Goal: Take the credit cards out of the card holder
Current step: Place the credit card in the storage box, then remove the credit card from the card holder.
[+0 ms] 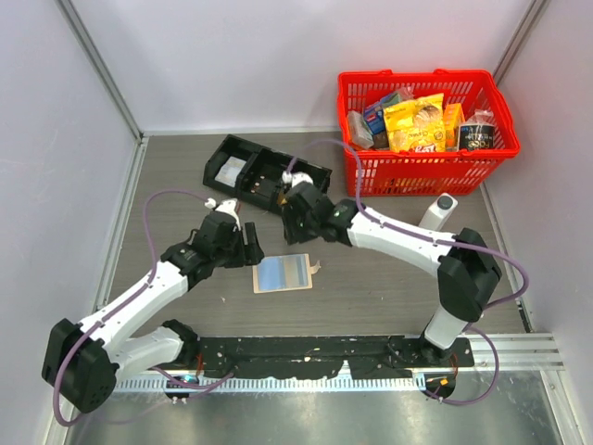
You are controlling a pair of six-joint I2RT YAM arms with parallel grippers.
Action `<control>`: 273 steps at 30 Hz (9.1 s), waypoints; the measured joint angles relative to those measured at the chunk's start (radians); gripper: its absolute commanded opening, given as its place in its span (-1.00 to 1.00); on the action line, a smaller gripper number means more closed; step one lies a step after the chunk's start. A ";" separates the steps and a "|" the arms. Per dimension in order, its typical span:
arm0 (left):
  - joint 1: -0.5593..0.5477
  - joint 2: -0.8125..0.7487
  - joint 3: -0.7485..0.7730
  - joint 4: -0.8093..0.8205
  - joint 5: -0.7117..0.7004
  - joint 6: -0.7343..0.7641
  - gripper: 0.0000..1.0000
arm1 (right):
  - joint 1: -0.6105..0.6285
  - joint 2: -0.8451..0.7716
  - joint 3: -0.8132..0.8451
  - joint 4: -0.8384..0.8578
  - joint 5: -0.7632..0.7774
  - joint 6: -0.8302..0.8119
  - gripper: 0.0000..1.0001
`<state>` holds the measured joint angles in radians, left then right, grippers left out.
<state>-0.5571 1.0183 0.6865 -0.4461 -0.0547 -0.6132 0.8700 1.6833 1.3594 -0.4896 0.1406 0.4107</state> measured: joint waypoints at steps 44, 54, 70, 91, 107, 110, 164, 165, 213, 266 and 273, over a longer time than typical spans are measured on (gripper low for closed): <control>-0.064 0.354 -0.010 0.024 0.010 -0.072 -0.50 | 0.087 0.090 -0.269 0.154 0.001 0.273 -0.34; -0.065 0.354 -0.020 0.059 0.050 -0.092 -0.53 | 0.111 0.090 -0.209 0.172 -0.064 0.256 -0.34; -0.065 0.354 -0.035 0.091 0.082 -0.117 -0.55 | 0.105 0.090 -0.223 0.045 0.109 0.304 0.01; -0.064 0.354 -0.040 0.097 0.086 -0.139 -0.55 | 0.070 0.064 -0.307 0.117 0.056 0.309 -0.37; -0.066 0.356 -0.044 0.108 0.108 -0.143 -0.54 | 0.076 -0.021 -0.345 0.318 -0.171 0.275 -0.42; -0.068 0.355 -0.048 0.117 0.118 -0.145 -0.54 | 0.083 -0.011 -0.337 0.347 -0.239 0.275 -0.39; -0.068 0.385 -0.059 0.212 0.155 -0.218 -0.85 | -0.154 0.111 -0.632 0.901 -0.605 0.386 -0.42; -0.068 0.385 -0.059 0.212 0.155 -0.218 -0.85 | -0.154 0.113 -0.636 0.911 -0.611 0.388 -0.44; -0.044 0.395 -0.087 0.306 0.232 -0.218 -0.58 | -0.304 -0.065 -0.782 0.816 -0.660 0.327 -0.98; -0.057 0.503 -0.032 0.385 0.332 -0.251 -1.00 | -0.290 0.061 -0.822 1.120 -0.756 0.456 -0.67; -0.056 0.503 -0.032 0.385 0.332 -0.251 -1.00 | -0.290 0.087 -0.822 1.126 -0.757 0.458 -0.73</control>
<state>-0.6132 1.5211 0.6544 -0.0616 0.2771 -0.8646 0.5804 1.7699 0.5369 0.6361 -0.6167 0.8688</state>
